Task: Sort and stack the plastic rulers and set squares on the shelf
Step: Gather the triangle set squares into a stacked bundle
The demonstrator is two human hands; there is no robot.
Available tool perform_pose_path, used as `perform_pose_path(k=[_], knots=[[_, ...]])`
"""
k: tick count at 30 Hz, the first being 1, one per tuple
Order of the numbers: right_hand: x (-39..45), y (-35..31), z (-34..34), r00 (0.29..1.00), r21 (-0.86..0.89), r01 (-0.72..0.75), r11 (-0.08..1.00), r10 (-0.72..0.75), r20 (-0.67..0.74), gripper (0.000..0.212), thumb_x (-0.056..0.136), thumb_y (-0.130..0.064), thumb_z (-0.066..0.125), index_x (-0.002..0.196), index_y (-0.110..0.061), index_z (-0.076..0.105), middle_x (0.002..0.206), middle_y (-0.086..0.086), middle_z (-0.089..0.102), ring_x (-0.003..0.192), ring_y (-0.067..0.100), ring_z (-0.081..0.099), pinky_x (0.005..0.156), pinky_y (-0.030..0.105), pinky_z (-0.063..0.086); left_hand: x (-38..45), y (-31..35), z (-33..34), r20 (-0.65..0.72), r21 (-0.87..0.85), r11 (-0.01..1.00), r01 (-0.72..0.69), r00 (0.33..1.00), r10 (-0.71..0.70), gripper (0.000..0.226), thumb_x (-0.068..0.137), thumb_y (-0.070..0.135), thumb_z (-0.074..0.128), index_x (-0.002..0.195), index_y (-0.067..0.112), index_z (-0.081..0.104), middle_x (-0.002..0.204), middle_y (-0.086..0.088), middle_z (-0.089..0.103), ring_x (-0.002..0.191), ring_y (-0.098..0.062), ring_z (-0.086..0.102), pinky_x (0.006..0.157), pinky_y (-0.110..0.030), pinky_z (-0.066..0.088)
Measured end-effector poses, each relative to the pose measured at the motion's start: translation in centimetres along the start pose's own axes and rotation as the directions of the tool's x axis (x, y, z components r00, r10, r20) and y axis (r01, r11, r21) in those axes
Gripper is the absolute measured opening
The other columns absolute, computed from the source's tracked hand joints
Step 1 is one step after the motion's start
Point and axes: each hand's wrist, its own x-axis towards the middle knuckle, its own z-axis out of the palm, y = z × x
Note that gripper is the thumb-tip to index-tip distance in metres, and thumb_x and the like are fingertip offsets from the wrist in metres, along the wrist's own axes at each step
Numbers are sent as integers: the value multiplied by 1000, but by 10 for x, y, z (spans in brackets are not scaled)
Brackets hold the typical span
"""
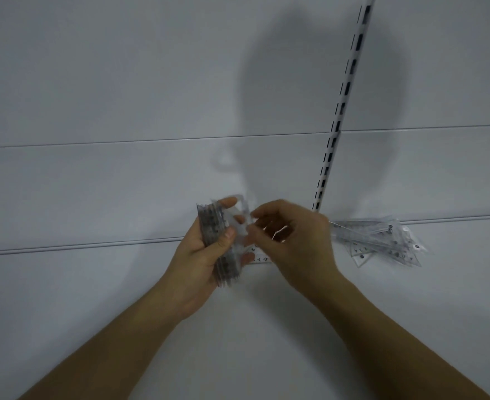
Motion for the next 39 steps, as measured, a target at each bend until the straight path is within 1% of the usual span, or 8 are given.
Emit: perform_pose_path(k=[3,7,10,16,22,29,34,39], knots=[[-3,0,9,989,-2,97,995,-96,116,8,89,-13,74,96,-17,77,84,-10,72,72,7,64,63,11,50,-1,0,0,33,11,1000,10,999,-10,41,98,13,49,136,25,55,131,-14,62,120,-32,62,87,-48,54],[2,-2,0,987,102,-51,993,35,154,22,96,-9,63,115,-18,70,90,-11,75,80,-1,70,69,16,55,2,3,-3,-18,2,1000,13,1000,-13,33,97,17,49,128,22,59,130,-15,62,115,-33,65,86,-52,52],[7,8,-6,974,-148,-151,977,173,148,23,96,-25,64,119,-25,65,97,-15,68,86,1,65,76,23,55,2,6,-4,-57,-18,999,30,998,-31,29,96,26,50,121,28,64,125,-9,66,110,-29,68,77,-39,55],[4,28,-1,767,-663,-115,740,490,414,70,80,-67,66,134,-24,54,129,3,45,122,28,41,102,45,41,2,10,-5,-73,-59,997,39,996,-43,29,90,33,53,115,30,66,116,-5,68,91,-24,67,62,-35,56],[17,43,0,759,-544,-256,799,515,398,57,76,-60,75,122,-30,60,126,-2,54,115,22,52,101,45,46,4,9,-6,-79,-59,998,29,996,-33,28,91,31,54,115,31,67,117,-4,68,97,-26,64,66,-35,54],[20,47,-4,868,-200,-438,876,470,160,11,91,-21,69,80,-19,67,68,-16,57,61,-2,50,56,9,39,7,9,-9,-108,-57,998,-22,994,15,33,94,29,52,126,27,61,119,-4,64,101,-25,63,72,-37,49],[24,24,-13,835,454,-544,705,507,214,19,92,-7,69,111,-9,67,74,8,63,58,16,58,59,29,50,8,7,-9,-118,-124,992,-18,993,3,36,99,22,48,135,19,55,126,-12,60,119,-35,61,75,-36,55],[14,4,2,862,580,-496,646,447,239,13,94,-6,65,107,-4,64,77,11,75,66,21,70,64,32,57,4,2,1,-95,-140,989,50,993,-64,42,94,23,52,135,19,54,127,-10,67,112,-32,67,86,-44,56]])
